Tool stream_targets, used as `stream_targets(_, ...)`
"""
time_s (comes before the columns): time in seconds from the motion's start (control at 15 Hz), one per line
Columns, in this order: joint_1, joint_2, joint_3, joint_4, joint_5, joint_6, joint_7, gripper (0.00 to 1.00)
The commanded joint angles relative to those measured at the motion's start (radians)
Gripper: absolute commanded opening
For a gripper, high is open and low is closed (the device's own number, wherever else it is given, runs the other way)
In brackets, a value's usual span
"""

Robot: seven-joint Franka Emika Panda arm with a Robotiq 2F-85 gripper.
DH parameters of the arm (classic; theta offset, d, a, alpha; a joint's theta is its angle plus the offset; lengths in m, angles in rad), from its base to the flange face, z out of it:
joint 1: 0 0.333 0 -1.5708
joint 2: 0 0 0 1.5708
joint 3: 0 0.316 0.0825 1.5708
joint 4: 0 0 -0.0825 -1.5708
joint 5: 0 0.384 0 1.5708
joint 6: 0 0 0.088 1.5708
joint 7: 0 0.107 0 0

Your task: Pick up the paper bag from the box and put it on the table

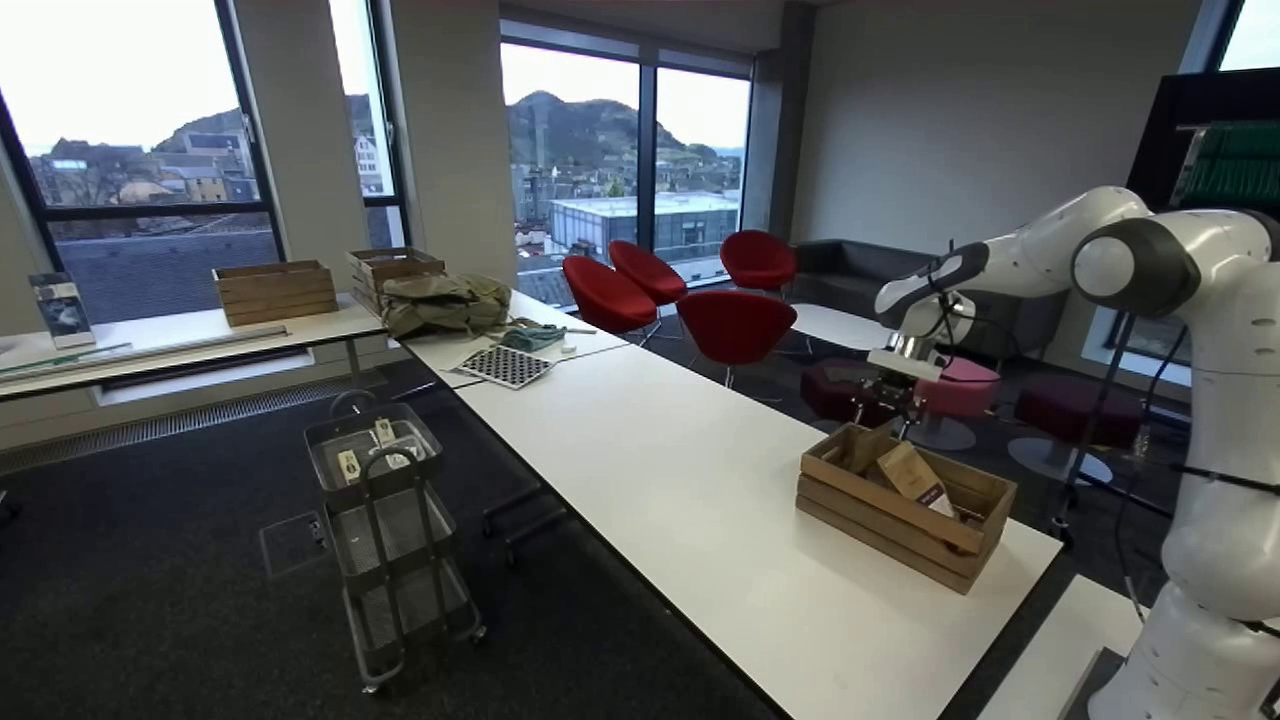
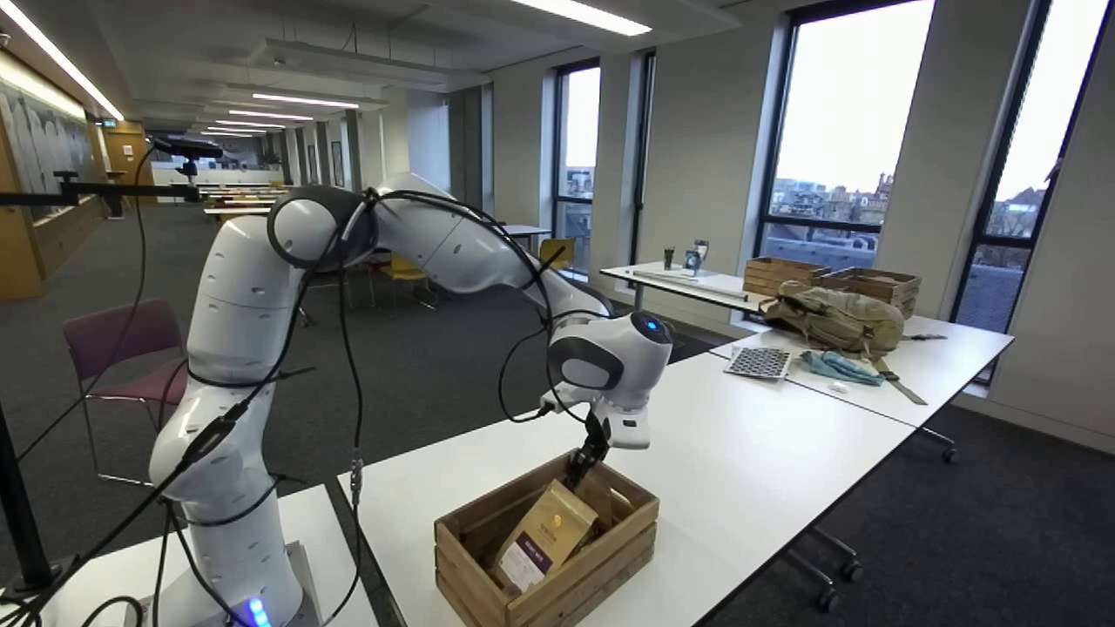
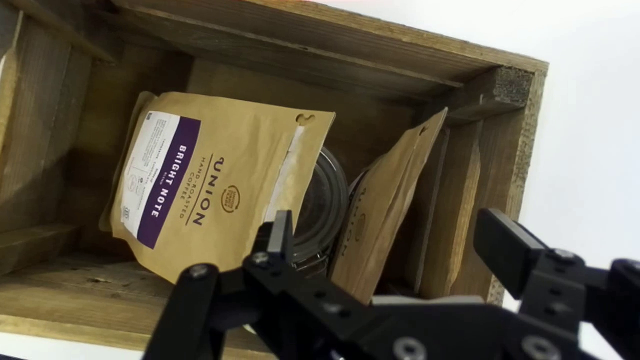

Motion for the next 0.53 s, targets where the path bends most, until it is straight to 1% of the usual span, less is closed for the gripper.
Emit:
stream_targets(0.0, -0.012, 0.017, 0.0, 0.019, 0.005, 0.019, 0.03, 0.67)
stream_targets(0.27, -0.02, 0.021, -0.003, 0.012, 0.009, 0.019, 0.032, 0.37)
stream_targets(0.33, -0.023, 0.02, -0.004, 0.009, 0.011, 0.018, 0.029, 0.28)
stream_targets(0.47, -0.028, 0.017, -0.008, 0.004, 0.011, 0.016, 0.026, 0.14)
